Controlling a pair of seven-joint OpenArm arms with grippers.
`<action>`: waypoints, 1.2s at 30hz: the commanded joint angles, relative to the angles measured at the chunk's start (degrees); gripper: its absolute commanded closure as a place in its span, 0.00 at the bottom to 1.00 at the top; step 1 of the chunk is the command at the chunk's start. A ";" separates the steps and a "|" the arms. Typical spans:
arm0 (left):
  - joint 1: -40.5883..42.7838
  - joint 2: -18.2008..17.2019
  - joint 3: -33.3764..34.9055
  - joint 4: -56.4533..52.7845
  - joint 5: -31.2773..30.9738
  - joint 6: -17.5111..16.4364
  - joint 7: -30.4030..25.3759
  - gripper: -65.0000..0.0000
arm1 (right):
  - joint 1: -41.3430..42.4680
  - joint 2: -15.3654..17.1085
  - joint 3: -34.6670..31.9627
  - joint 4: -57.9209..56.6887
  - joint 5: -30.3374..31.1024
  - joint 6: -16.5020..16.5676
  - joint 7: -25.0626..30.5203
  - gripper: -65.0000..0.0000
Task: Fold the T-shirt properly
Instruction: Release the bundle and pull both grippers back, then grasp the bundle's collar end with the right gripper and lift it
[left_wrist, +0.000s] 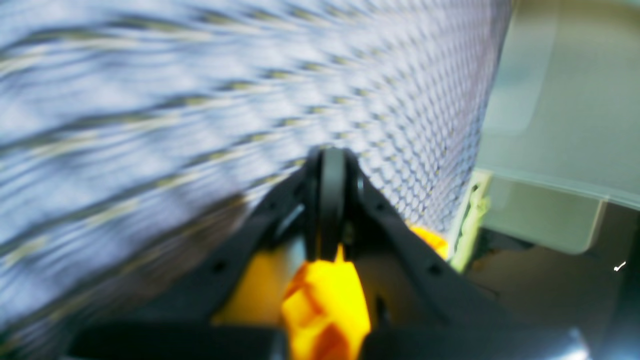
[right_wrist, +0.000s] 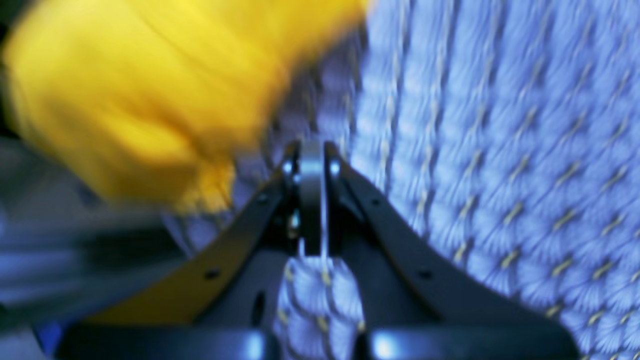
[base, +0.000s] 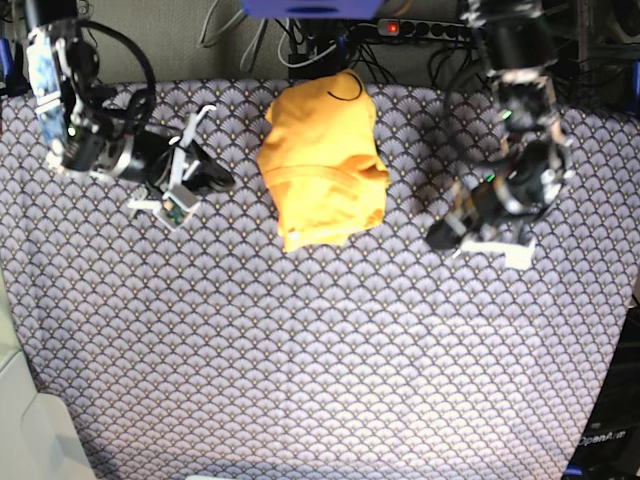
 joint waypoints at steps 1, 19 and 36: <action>0.15 -1.72 -0.50 1.38 -3.15 0.06 -0.09 1.00 | -1.31 0.00 0.88 1.32 0.39 0.41 0.37 1.00; 11.75 -9.72 -10.08 1.47 -7.99 -0.11 0.17 1.00 | -2.54 -6.86 -15.47 6.07 0.39 0.41 0.72 1.00; 16.41 -9.45 -10.08 6.84 -7.99 -0.20 0.26 1.00 | 4.50 -6.86 -23.39 -14.41 0.31 0.41 14.26 1.00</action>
